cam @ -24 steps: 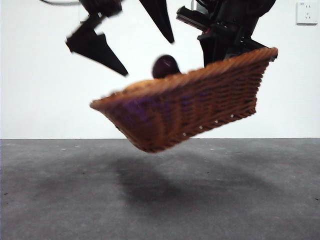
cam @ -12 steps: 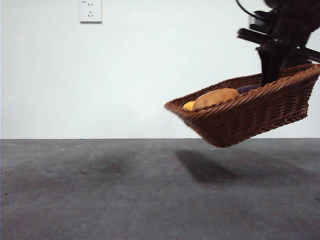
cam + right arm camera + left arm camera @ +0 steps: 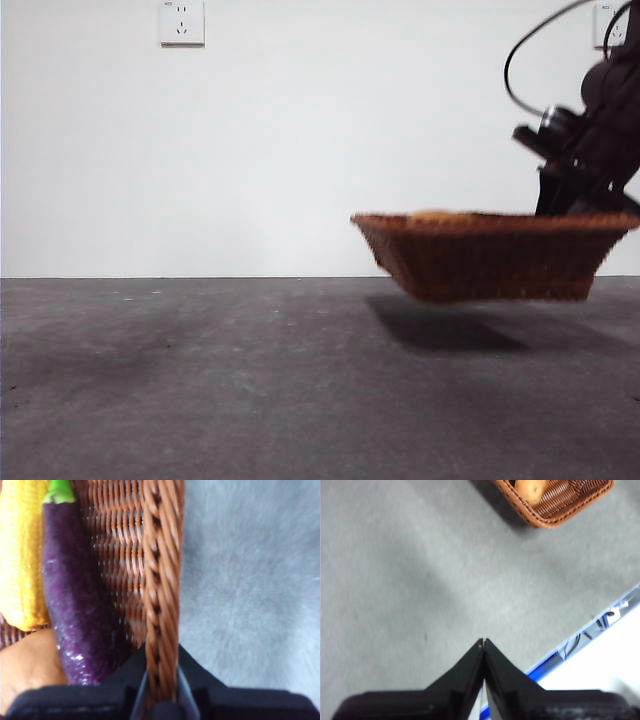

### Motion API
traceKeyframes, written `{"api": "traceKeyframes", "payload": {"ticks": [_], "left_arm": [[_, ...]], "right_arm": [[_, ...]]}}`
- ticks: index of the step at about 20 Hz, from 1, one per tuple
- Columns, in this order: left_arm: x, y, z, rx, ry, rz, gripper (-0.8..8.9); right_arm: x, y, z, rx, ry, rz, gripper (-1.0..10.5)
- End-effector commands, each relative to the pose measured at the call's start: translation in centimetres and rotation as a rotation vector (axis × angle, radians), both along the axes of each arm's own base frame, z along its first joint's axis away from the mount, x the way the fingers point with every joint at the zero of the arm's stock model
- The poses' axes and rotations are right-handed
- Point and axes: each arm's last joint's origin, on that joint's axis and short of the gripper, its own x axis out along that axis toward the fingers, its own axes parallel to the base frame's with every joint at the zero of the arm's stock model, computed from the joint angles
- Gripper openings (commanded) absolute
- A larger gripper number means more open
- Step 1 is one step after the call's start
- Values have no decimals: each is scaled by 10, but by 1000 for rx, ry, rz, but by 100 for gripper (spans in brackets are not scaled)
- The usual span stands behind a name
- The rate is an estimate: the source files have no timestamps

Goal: Help me put the vegetables on the table into the basket

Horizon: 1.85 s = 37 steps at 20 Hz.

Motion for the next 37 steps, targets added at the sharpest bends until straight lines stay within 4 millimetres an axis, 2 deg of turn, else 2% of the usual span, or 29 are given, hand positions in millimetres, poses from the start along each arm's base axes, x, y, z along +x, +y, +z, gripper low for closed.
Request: {"api": "traceKeyframes", "payload": {"ticks": [1,4,7,8,10,11,13,15,16,18,20,21,22,23,25,29,33,35,37], "left_arm": [[-5,3,0,-20,14,23,-9],[-12,9,3,-40,-8,27,-9],[-14,11,4,-46,-16,27,-9],[-14,11,4,-46,-16,27,-9],[-14,11,4,-45,-16,27,-9],[-14,11,4,-45,-17,27,-9],[-14,11,4,-35,-25,22,-9],[-14,12,4,-8,-47,46,-9],[-15,13,4,-14,-49,43,-9],[-19,15,5,-22,-59,45,-9],[-22,18,6,-36,-66,53,-9],[-23,19,6,-38,-71,54,-9],[-24,19,7,-37,-75,57,-9],[-24,20,7,-37,-76,58,-9],[-24,20,7,-37,-75,57,-9],[-24,20,7,-35,-77,54,-8],[-24,20,7,-32,-82,40,-8],[-23,18,6,-70,-44,31,-3],[-20,15,6,-67,-31,25,-3]], "right_arm": [[7,0,-21,16,35,9,-8],[13,-3,-44,14,78,4,-8],[15,-3,-46,10,67,8,5],[15,-4,-46,3,71,4,70],[13,-5,-47,-37,100,-17,491],[12,-5,-48,-42,112,-15,602],[11,-5,-46,-42,116,-17,598],[7,-5,-34,-47,112,-37,595],[3,-5,-21,-73,89,-46,594],[-12,-6,19,-106,6,-60,594],[-37,-5,70,-125,-123,-76,574],[-56,-6,98,-170,-191,-102,437],[-74,-6,120,-214,-245,-129,249],[-98,-7,143,-244,-307,-144,12],[-141,-5,177,-254,-410,-137,-8],[-223,-2,211,-262,-510,-132,-8],[-301,-1,222,-302,-557,-165,0],[-327,-2,220,-342,-543,-193,0],[-340,-2,221,-350,-578,-213,0]]}}
